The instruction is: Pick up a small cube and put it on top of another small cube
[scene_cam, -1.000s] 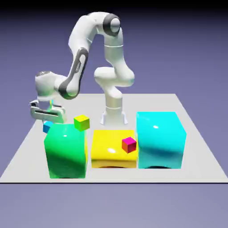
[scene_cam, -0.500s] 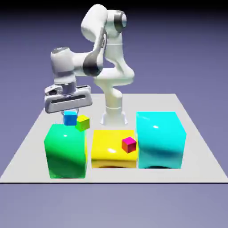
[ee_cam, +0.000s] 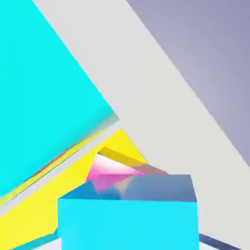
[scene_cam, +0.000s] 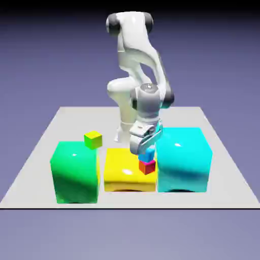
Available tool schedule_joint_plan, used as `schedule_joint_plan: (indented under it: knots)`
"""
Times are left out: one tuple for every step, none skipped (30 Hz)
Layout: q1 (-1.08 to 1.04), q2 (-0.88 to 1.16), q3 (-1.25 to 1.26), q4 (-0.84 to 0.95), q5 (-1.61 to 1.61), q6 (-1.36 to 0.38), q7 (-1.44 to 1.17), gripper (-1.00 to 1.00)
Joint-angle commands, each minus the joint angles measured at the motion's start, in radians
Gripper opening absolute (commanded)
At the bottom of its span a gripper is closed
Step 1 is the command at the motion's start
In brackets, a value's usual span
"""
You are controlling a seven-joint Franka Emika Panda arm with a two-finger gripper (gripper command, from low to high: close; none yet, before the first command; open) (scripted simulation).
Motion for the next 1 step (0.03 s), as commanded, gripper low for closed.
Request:
schedule_joint_plan:
  knots:
    - [-0.001,-0.032,0.001,0.012,-0.01,-0.043,0.008,1.0]
